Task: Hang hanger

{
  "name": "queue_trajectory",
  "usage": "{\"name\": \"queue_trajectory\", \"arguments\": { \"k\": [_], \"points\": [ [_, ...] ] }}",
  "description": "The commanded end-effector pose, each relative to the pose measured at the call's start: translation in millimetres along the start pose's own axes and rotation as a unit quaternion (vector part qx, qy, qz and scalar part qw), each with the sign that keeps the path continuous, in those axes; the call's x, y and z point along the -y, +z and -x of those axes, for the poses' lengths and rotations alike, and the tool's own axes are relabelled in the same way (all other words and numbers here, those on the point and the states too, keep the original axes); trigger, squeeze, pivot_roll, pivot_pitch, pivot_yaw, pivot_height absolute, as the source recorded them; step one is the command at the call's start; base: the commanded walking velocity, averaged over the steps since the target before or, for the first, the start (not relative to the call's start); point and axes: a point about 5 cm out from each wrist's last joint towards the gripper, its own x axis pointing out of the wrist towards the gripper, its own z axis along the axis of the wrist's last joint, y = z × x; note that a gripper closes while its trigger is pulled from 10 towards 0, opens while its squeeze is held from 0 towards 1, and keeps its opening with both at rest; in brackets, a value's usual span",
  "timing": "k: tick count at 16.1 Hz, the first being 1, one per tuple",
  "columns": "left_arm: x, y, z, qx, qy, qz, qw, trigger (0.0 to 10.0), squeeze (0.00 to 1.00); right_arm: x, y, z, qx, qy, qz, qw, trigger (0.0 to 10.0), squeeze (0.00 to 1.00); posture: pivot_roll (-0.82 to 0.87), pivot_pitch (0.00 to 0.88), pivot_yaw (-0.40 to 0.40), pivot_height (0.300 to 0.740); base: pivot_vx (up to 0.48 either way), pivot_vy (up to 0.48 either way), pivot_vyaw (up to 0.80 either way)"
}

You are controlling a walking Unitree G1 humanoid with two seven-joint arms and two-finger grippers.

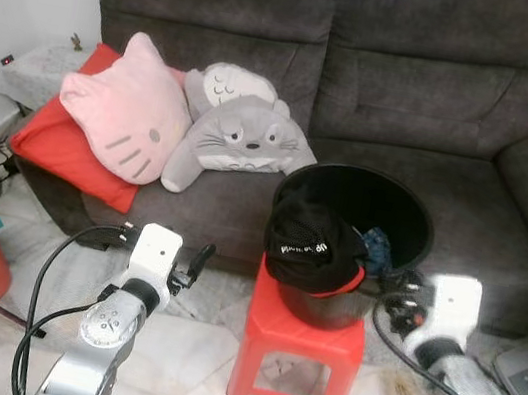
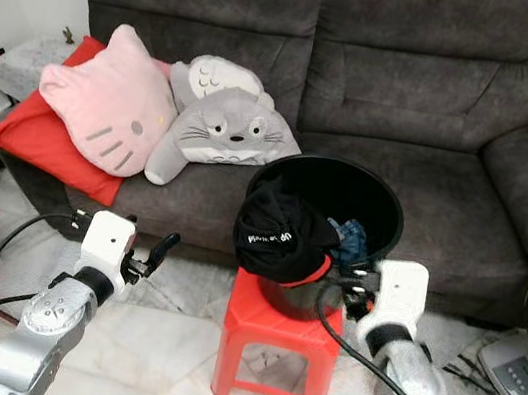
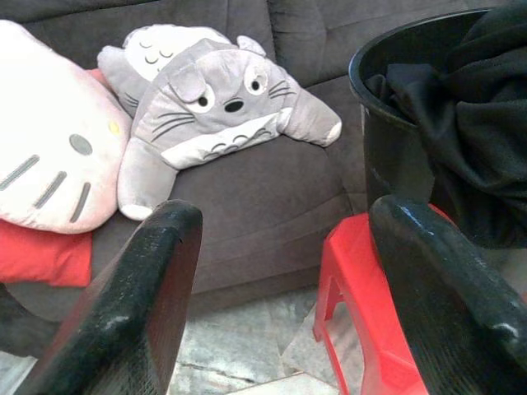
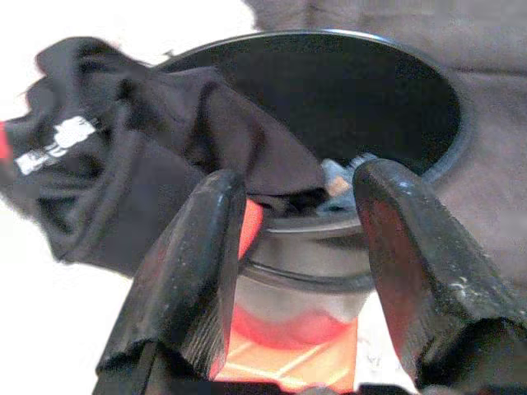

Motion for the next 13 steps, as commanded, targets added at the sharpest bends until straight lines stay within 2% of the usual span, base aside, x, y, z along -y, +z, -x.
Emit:
{"name": "queue_trajectory", "arguments": {
  "k": [1,3,4,5,6,7,9,10,11,12,13],
  "points": [
    [-4.3,2,-0.7,0.000,0.004,-0.008,1.000,10.0,0.00,3.1,6,-3.5,0.006,0.017,0.017,1.000,10.0,0.00,-0.04,0.000,0.084,0.740,0.000,0.000,0.00],
    [-4.6,2,-0.9,0.000,0.005,-0.010,1.000,10.0,0.00,8.3,15,-6.0,0.012,0.044,0.041,0.998,10.0,0.00,-0.04,0.000,0.084,0.740,0.000,0.000,0.00],
    [-4.9,2,-1.1,0.001,0.006,-0.010,1.000,10.0,0.00,11.2,18,-7.1,0.015,0.054,0.052,0.997,3.5,0.00,-0.04,0.000,0.085,0.740,0.000,0.000,0.00],
    [-5.0,2,-1.4,0.001,0.006,-0.010,1.000,10.0,0.00,15.0,21,-8.2,0.018,0.063,0.062,0.996,0.0,0.00,-0.04,0.000,0.085,0.740,0.000,0.000,0.00],
    [-5.6,2,-1.9,0.002,0.007,-0.010,1.000,10.0,0.00,18.7,24,-10.7,0.021,0.070,0.069,0.995,0.0,0.00,-0.04,0.000,0.086,0.740,0.000,0.000,0.00],
    [-5.7,2,-2.0,0.002,0.007,-0.010,1.000,10.0,0.00,19.8,24,-12.3,0.017,0.067,0.076,0.995,10.0,0.00,-0.04,0.000,0.088,0.740,0.000,0.000,0.00],
    [-5.1,3,-2.5,0.002,0.006,-0.011,1.000,10.0,0.00,20.6,22,-15.6,0.015,0.065,0.067,0.996,10.0,0.00,-0.03,0.000,0.088,0.740,0.000,0.000,0.00],
    [-5.1,3,-2.8,0.002,0.006,-0.011,1.000,10.0,0.00,20.9,21,-17.6,0.013,0.067,0.060,0.996,10.0,1.00,-0.03,0.000,0.090,0.740,0.000,0.000,0.00],
    [-5.0,3,-3.2,0.002,0.005,-0.011,1.000,10.0,0.00,21.9,20,-19.6,0.011,0.067,0.055,0.996,10.0,1.00,-0.03,0.000,0.091,0.740,0.000,0.000,0.00],
    [-5.6,3,-4.0,0.004,0.005,-0.012,1.000,10.0,0.00,20.8,17,-24.4,-0.008,0.104,0.070,0.992,10.0,1.00,-0.03,0.000,0.092,0.740,0.000,0.000,0.00],
    [-5.5,4,-4.3,0.004,0.005,-0.012,1.000,10.0,0.00,20.9,17,-26.0,-0.011,0.114,0.075,0.991,10.0,1.00,-0.03,0.000,0.094,0.740,0.000,0.000,0.00]
  ]
}}
